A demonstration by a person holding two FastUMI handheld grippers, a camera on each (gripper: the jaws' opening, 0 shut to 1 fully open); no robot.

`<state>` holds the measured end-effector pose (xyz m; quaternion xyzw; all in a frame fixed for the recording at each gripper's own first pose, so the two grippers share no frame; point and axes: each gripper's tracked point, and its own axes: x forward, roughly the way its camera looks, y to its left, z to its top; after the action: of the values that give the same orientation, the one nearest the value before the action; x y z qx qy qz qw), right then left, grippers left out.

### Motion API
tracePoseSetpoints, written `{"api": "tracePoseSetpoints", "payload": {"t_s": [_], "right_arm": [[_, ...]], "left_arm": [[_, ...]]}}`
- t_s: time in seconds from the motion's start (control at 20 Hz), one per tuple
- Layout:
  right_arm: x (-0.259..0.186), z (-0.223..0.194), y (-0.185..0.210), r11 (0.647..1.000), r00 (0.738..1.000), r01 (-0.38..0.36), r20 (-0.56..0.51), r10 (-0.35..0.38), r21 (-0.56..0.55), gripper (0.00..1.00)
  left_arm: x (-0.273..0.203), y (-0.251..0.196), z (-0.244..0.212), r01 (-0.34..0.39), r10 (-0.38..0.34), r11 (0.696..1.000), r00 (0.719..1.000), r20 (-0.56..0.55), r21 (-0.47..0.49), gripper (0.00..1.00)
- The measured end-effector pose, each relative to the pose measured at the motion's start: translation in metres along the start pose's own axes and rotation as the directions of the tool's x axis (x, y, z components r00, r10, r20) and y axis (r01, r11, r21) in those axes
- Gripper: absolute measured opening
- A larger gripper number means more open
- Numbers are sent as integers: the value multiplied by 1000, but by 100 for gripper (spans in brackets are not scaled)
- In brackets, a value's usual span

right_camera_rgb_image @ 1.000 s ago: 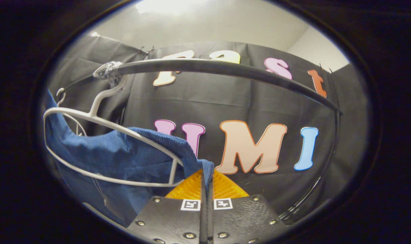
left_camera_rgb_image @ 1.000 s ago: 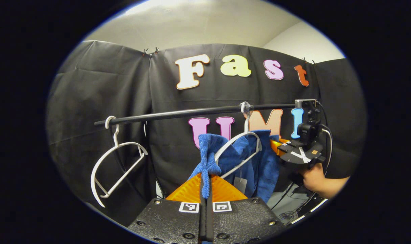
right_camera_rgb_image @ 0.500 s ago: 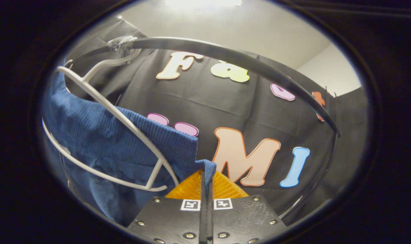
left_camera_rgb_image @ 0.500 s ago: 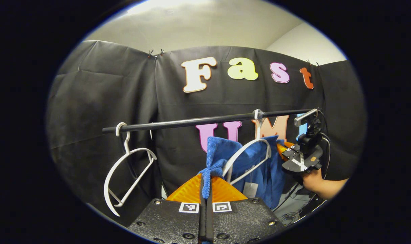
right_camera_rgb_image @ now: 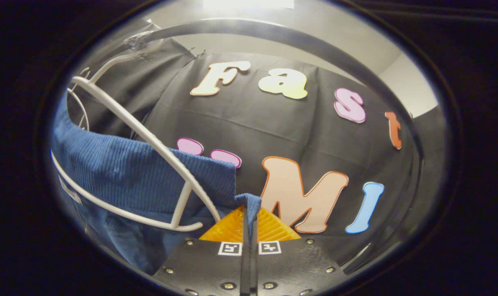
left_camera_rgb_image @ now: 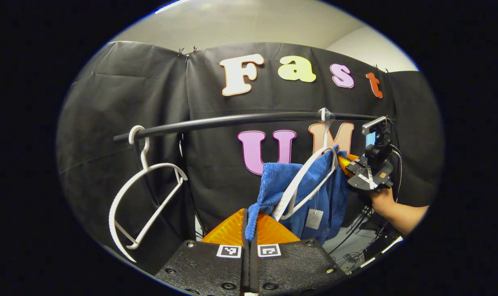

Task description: Grasp the clothes on the hanger with both hands and then place them into the laundry hamper below.

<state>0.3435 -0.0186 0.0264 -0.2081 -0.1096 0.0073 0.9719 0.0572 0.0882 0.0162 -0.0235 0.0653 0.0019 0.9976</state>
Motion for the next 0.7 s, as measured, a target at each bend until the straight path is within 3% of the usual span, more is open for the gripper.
{"api": "tracePoseSetpoints", "payload": {"t_s": [0.3,0.55,0.7], "right_arm": [[18,-13,-5,999,1000,-12,-17,12,48,1],[23,-34,10,995,993,-87,-74,90,45,1],[15,-64,32,989,981,-127,-137,136,76,1]], "left_arm": [[17,-1,-16,50,-50,998,999,-1,-26,0],[26,18,-28,10,-11,999,999,-38,-44,0],[30,9,-59,43,-56,991,994,-95,-128,1]]}}
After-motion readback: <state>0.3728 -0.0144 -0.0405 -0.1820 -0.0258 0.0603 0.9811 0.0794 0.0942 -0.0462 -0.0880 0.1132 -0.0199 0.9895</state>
